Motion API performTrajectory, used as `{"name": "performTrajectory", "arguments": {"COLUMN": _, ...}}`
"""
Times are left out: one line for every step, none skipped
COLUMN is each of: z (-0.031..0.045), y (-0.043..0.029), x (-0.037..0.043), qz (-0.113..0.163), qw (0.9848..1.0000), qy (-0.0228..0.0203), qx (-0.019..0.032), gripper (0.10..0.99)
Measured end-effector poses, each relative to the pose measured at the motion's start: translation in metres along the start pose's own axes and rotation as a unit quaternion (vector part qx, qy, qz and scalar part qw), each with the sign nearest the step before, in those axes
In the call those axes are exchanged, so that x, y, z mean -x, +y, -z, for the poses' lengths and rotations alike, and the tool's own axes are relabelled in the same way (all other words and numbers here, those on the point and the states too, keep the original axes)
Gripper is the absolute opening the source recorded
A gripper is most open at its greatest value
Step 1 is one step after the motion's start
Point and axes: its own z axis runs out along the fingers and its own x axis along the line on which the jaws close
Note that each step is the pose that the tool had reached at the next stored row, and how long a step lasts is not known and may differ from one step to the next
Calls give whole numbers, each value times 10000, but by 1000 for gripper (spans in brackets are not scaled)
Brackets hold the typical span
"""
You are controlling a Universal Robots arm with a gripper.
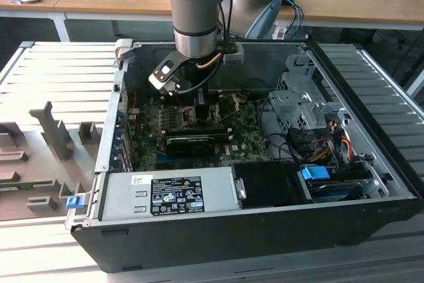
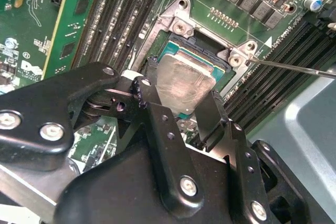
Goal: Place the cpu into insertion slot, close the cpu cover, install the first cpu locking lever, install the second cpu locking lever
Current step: 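Place the cpu into insertion slot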
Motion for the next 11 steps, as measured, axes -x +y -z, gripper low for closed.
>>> {"name": "performTrajectory", "arguments": {"z": -11, "y": -5, "x": -1, "qz": 0, "qw": 10000, "qy": -1, "qx": 0, "gripper": 529}}
{"name": "performTrajectory", "arguments": {"z": -19, "y": -7, "x": -2, "qz": 0, "qw": 10000, "qy": 0, "qx": 0, "gripper": 529}}
{"name": "performTrajectory", "arguments": {"z": -22, "y": -8, "x": -1, "qz": 0, "qw": 10000, "qy": -1, "qx": -1, "gripper": 529}}
{"name": "performTrajectory", "arguments": {"z": -22, "y": -8, "x": -1, "qz": 0, "qw": 10000, "qy": -1, "qx": -1, "gripper": 529}}
{"name": "performTrajectory", "arguments": {"z": -21, "y": -8, "x": -1, "qz": 0, "qw": 10000, "qy": -2, "qx": -1, "gripper": 529}}
{"name": "performTrajectory", "arguments": {"z": -22, "y": -9, "x": -1, "qz": 0, "qw": 10000, "qy": -2, "qx": -1, "gripper": 529}}
{"name": "performTrajectory", "arguments": {"z": -22, "y": -8, "x": -2, "qz": 0, "qw": 10000, "qy": -1, "qx": -1, "gripper": 529}}
{"name": "performTrajectory", "arguments": {"z": -22, "y": -8, "x": -2, "qz": 0, "qw": 10000, "qy": -1, "qx": 0, "gripper": 529}}
{"name": "performTrajectory", "arguments": {"z": -22, "y": -8, "x": -2, "qz": 0, "qw": 10000, "qy": -1, "qx": -1, "gripper": 529}}
{"name": "performTrajectory", "arguments": {"z": -24, "y": -8, "x": -2, "qz": 0, "qw": 10000, "qy": -1, "qx": 0, "gripper": 529}}
{"name": "performTrajectory", "arguments": {"z": -26, "y": -9, "x": -2, "qz": 0, "qw": 10000, "qy": 0, "qx": 0, "gripper": 529}}
